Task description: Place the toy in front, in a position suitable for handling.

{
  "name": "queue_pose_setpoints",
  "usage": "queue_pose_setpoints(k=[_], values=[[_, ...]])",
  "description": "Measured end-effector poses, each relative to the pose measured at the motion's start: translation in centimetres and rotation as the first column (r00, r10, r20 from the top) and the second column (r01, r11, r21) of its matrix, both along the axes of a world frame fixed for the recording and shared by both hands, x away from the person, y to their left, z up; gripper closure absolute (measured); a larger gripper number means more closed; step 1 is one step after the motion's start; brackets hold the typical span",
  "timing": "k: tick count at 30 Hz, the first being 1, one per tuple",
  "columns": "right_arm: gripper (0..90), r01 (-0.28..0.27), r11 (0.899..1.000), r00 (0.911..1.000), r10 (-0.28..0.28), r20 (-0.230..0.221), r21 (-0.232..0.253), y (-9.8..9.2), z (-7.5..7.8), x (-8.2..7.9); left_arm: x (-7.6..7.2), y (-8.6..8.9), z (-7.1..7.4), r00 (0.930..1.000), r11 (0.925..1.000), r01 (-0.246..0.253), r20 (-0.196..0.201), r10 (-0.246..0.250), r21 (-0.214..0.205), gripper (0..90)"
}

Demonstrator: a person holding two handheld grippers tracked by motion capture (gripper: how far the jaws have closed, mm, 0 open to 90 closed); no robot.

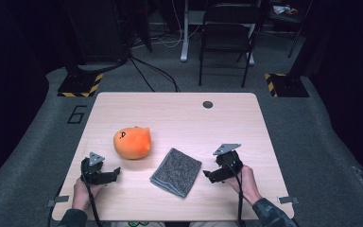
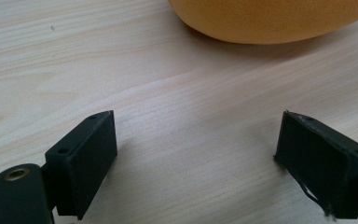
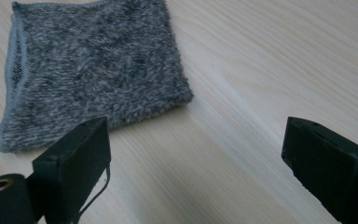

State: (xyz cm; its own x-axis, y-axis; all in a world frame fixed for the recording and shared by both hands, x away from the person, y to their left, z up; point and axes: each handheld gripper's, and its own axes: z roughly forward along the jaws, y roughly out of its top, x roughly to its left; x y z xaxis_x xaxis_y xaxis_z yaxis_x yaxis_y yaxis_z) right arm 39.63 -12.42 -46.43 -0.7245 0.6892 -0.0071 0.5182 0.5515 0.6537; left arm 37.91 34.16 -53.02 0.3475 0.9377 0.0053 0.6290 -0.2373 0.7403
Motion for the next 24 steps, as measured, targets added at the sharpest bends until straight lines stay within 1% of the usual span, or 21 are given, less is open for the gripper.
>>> queue_pose_setpoints(k=[1,2,3,5,6,7,9,10,13,14,15,16,17,18,21,23,24], values=[[7.5,-0.01,1.0,0.9999,0.01,0.004,0.005,0.6,0.1,0.1,0.0,0.0,0.0,1.0,1.0,0.0,0.0,0.0,0.0,11.9],[7.5,-0.01,1.0,0.9999,0.01,0.004,0.005,0.6,0.1,0.1,0.0,0.0,0.0,1.0,1.0,0.0,0.0,0.0,0.0,11.9],[7.5,-0.027,1.0,0.9996,0.027,0.006,0.009,1.2,0.1,0.2,0.0,0.0,0.0,1.0,1.0,0.0,0.0,0.0,-0.001,11.9],[7.6,-0.047,0.999,0.9989,0.047,0.006,0.002,1.9,0.2,0.2,0.0,0.0,0.0,1.0,1.0,0.001,0.0,-0.001,0.0,11.9],[7.6,-0.047,0.999,0.9989,0.047,0.006,0.002,1.9,0.2,0.2,0.0,0.0,0.0,1.0,1.0,0.001,0.0,-0.001,0.0,11.9],[7.5,-0.047,0.999,0.9989,0.047,0.004,0.007,2.3,0.2,0.2,0.0,0.0,0.0,1.0,1.0,0.001,-0.001,-0.001,0.0,11.9],[7.7,-0.081,0.997,0.9967,0.081,0.0,0.008,3.4,0.2,0.4,0.0,0.0,0.0,1.0,1.0,0.001,0.0,-0.001,-0.001,11.9],[7.7,-0.087,0.996,0.9962,0.087,0.004,0.007,3.8,0.1,0.4,0.0,0.0,0.0,1.0,1.0,0.001,0.0,-0.001,-0.001,11.9],[7.8,-0.107,0.994,0.9942,0.107,-0.002,0.014,4.9,-0.1,0.5,0.0,0.0,0.0,1.0,1.0,0.004,-0.001,-0.004,-0.001,11.9],[7.8,-0.113,0.994,0.9936,0.113,-0.003,0.009,5.3,-0.1,0.5,0.0,0.0,0.0,1.0,1.0,0.003,-0.001,-0.003,-0.001,11.9],[7.8,-0.128,0.992,0.9918,0.128,-0.005,0.011,5.6,-0.2,0.6,0.0,0.0,0.0,1.0,1.0,0.003,0.0,-0.003,-0.001,11.9],[7.8,-0.128,0.992,0.9918,0.128,-0.005,0.011,5.6,-0.2,0.6,0.0,0.0,0.0,1.0,1.0,0.003,0.0,-0.003,-0.001,11.8],[7.8,-0.131,0.991,0.9914,0.131,-0.004,0.015,6.3,-0.3,0.7,0.0,0.0,0.0,1.0,1.0,0.004,-0.001,-0.004,-0.001,11.9],[7.9,-0.141,0.99,0.9899,0.141,-0.012,0.017,6.6,-0.4,0.8,0.0,0.0,0.0,1.0,1.0,0.004,-0.001,-0.004,-0.001,11.8],[8.2,-0.168,0.986,0.9857,0.168,-0.012,0.011,7.7,-0.6,1.0,0.0,0.0,0.0,1.0,1.0,0.004,-0.001,-0.004,-0.002,11.9],[8.6,-0.176,0.984,0.9844,0.176,-0.013,0.004,8.4,-0.8,1.1,0.0,0.0,0.0,1.0,1.0,0.004,-0.001,-0.004,-0.002,11.9],[9.1,-0.184,0.983,0.9827,0.184,-0.021,0.008,8.8,-0.9,1.2,0.0,0.0,0.0,1.0,1.0,0.004,-0.001,-0.004,-0.002,11.8]])
